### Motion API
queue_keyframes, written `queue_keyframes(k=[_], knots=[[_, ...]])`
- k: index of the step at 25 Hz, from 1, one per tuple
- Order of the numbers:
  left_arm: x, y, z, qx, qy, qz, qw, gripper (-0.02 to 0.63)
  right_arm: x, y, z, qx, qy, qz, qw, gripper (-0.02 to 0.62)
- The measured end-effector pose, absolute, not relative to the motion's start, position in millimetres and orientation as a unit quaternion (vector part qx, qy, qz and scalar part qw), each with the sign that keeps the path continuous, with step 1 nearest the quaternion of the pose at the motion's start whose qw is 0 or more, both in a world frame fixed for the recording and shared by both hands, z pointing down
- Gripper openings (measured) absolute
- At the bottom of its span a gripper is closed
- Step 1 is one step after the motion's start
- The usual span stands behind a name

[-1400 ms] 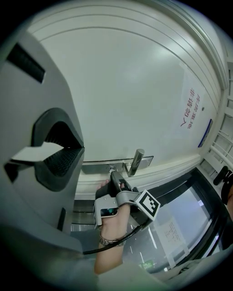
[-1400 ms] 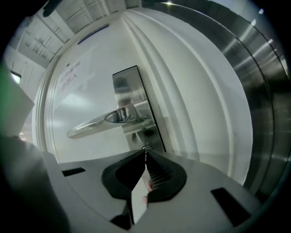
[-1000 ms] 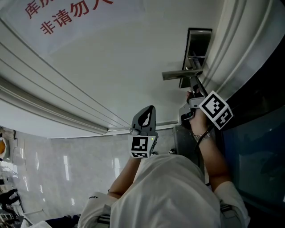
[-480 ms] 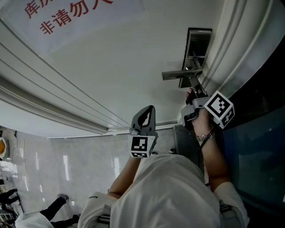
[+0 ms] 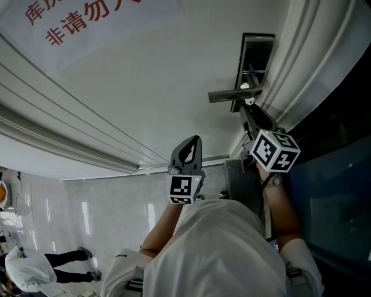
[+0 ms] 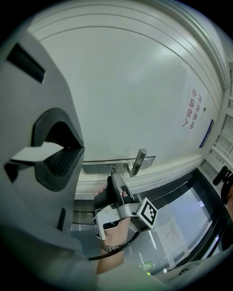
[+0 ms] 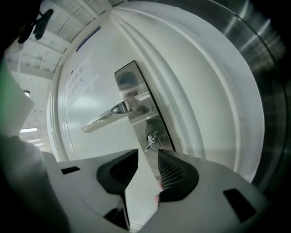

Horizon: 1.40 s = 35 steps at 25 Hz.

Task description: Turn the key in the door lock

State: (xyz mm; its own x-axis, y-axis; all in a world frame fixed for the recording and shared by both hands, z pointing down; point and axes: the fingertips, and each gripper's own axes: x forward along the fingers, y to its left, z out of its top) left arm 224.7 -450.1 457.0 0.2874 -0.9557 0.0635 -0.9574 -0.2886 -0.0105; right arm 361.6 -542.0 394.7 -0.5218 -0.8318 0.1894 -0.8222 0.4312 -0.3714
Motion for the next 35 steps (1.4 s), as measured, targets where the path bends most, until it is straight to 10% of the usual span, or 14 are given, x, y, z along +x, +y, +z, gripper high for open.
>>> queue_keyframes(k=[13,35], knots=[[224,-447,456,0.803,-0.596,0.024,0.015,0.009,357,-545,389,-0.509,0.765,0.258,-0.297,0.156],[224,-448,456,0.803,-0.596,0.024,0.015,0.009,347,-556,392,-0.490,0.661,0.417,-0.387,0.112]])
